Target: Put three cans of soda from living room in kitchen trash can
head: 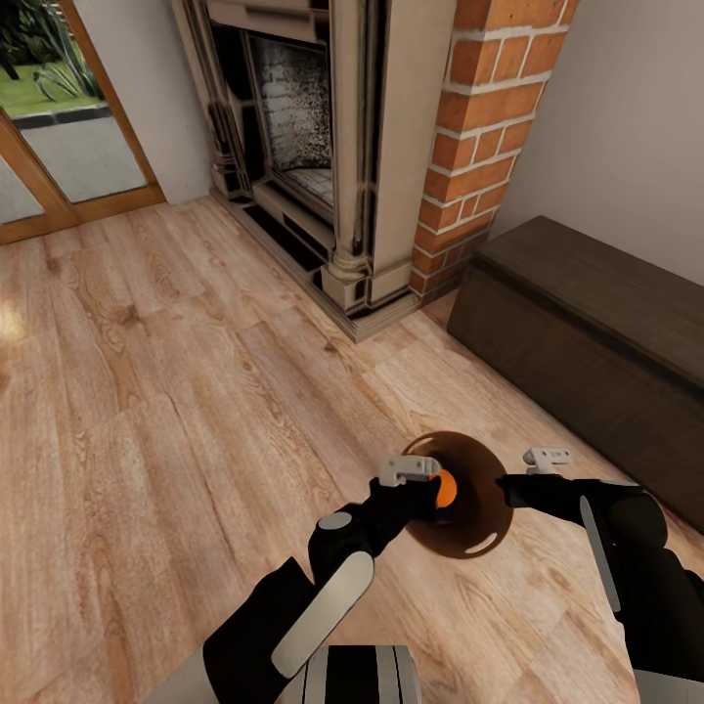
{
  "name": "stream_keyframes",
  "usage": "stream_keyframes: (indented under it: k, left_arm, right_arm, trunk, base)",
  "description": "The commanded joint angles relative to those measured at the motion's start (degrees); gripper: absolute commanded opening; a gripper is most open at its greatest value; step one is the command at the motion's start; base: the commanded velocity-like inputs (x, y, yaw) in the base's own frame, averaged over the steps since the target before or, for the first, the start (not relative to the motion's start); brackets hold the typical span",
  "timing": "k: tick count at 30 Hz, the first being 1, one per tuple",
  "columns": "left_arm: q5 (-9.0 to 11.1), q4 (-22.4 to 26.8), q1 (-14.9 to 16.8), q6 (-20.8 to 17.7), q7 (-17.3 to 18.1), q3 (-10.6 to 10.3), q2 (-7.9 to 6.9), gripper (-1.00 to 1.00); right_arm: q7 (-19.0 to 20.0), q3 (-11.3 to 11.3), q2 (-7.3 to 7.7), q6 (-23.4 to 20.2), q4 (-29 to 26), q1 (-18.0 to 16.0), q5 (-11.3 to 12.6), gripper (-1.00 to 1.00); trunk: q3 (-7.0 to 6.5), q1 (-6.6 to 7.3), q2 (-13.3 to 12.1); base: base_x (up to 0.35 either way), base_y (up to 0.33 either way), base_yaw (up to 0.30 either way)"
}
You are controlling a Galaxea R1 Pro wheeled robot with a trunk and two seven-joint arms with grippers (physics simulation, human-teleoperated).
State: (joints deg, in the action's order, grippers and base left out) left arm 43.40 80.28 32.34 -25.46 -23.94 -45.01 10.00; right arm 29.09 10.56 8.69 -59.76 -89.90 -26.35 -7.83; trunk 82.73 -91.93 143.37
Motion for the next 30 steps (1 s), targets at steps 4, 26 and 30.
stream_keyframes:
  k: [4,26,30]
  left_arm:
    - [0.6,-0.5,0.0,1.4,0.1,-2.1,0.0,-1.0]
    - [0.6,-1.8,-0.1,2.3,0.5,-3.0,0.0,1.0]
    - [2.5,1.3,-0.2,-0.9,7.9,-2.5,0.0,1.0]
  right_arm:
    - [0.3,0.0,0.01,-0.2,0.0,0.0,1.2,-1.0]
    - [0.3,0.0,-0.06,-0.2,0.0,0.0,1.3,-1.0]
    - [0.3,0.0,0.03,-0.2,0.0,0.0,1.2,-1.0]
  trunk:
    - [0.0,0.0,0.0]
    - [0.0,0.0,0.0]
    - [0.0,0.0,0.0]
  base:
    - [0.0,0.0,0.0]
    - [0.0,0.0,0.0]
    - [0.0,0.0,0.0]
